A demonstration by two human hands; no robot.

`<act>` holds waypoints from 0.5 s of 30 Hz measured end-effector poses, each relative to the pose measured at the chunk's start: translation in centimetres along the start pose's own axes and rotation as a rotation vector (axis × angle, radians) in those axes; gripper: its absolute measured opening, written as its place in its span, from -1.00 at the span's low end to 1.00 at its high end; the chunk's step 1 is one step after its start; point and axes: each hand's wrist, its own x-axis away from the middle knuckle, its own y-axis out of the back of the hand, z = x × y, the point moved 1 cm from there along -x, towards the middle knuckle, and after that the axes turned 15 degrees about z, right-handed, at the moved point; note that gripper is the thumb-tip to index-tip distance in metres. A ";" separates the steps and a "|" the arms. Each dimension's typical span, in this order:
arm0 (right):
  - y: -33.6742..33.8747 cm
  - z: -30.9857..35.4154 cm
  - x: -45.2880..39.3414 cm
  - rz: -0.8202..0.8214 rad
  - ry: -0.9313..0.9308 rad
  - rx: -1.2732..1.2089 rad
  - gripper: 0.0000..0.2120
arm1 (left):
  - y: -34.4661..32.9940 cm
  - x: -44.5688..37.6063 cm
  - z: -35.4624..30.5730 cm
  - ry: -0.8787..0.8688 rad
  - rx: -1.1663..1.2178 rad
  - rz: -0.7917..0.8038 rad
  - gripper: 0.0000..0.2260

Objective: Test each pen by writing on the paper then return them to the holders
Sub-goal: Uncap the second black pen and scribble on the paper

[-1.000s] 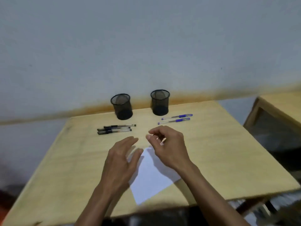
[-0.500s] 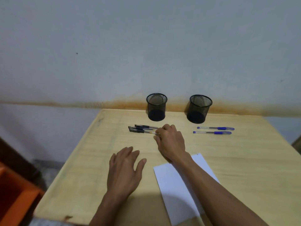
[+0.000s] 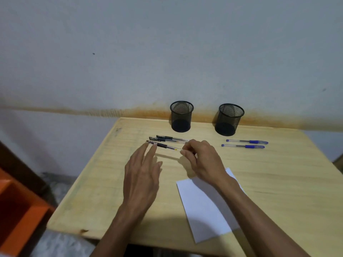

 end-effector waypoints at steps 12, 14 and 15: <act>8.0 -0.8 9.1 -0.119 0.039 -0.394 -0.95 | 1.6 1.3 -6.6 -0.251 0.012 -0.231 -0.85; 8.4 -1.2 10.2 -0.184 0.028 -0.623 -0.96 | 1.3 1.4 -7.8 -0.318 0.036 -0.226 -0.86; 8.3 -1.3 10.8 -0.203 0.015 -0.731 -0.95 | 1.2 1.4 -8.5 -0.352 0.054 -0.216 -0.84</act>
